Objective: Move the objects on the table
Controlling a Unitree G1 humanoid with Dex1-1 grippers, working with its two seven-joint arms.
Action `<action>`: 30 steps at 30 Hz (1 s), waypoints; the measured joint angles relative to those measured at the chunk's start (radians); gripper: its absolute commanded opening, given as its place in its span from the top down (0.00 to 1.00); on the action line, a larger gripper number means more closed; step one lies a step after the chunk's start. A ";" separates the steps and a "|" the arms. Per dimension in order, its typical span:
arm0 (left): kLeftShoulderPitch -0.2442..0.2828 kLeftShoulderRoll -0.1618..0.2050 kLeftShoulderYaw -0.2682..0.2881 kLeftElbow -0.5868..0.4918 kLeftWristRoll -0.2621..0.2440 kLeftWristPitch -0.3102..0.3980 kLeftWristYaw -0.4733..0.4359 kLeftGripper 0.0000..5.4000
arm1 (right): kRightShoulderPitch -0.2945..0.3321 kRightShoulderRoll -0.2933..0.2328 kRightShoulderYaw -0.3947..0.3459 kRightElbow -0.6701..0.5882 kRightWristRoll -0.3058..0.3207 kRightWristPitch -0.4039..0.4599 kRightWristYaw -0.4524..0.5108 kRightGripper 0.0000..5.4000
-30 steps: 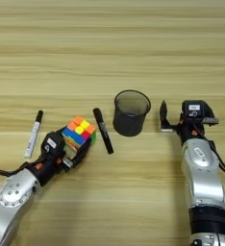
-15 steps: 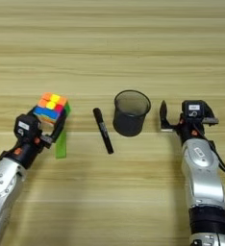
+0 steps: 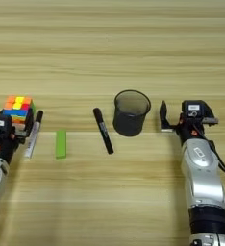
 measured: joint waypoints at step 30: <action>-0.020 0.003 0.067 0.085 0.003 0.083 0.060 0.13 | 0.000 0.000 0.000 0.000 0.000 0.000 0.001 0.00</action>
